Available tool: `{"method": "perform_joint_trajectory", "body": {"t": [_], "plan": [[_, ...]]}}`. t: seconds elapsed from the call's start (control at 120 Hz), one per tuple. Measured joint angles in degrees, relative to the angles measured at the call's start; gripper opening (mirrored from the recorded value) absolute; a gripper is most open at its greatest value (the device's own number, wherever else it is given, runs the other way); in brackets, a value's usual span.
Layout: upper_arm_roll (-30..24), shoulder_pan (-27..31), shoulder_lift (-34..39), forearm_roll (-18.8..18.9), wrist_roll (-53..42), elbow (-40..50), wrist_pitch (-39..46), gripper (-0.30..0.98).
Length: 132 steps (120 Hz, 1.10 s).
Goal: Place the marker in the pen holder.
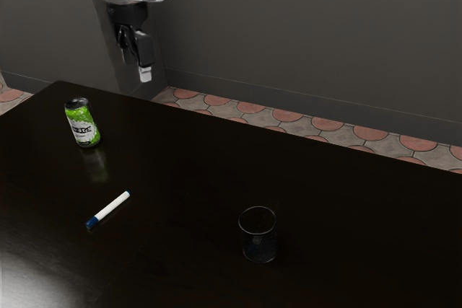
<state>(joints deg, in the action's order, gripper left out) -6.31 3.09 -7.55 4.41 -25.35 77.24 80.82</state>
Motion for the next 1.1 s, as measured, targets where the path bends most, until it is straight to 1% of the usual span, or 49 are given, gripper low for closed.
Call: {"method": "perform_joint_trajectory", "body": {"t": [0.275,0.325,0.375,0.425,0.458,0.608,0.675,0.742,0.792,0.85,0.925,0.992,1.1], "plan": [[-1.3,-0.96,-0.19,-0.09,-6.16,1.17,4.12,0.69],[-1.51,-0.65,0.79,-0.26,-6.75,4.58,4.48,0.69],[-1.32,-0.01,1.77,-0.35,-6.6,9.84,5.49,0.69],[0.78,-0.35,4.54,-1.24,-6.01,17.95,8.03,0.69],[2.37,-0.51,5.82,-1.85,-5.56,21.55,9.62,0.69],[4.17,3.84,7.66,-2.94,-3.84,26.64,14.97,0.69],[5.32,5.4,7.86,-3.11,-3.23,32.5,20.17,0.69],[6.28,7.12,6.7,-3.36,-2.58,35.17,25.47,0.68],[6.61,8.63,5.82,-3.48,-1.81,36.66,29.14,0.64],[6.84,9.61,3.58,-3.57,-0.67,38.38,33.46,0.51],[6.92,7.01,-0.12,-3.5,0.67,39.01,38.62,0.41],[6.89,4.92,-2.57,-3.49,1.7,38.9,42.37,0.34],[6.87,7.1,-6.08,-3.72,3.13,38.14,46.4,0.28]]}}
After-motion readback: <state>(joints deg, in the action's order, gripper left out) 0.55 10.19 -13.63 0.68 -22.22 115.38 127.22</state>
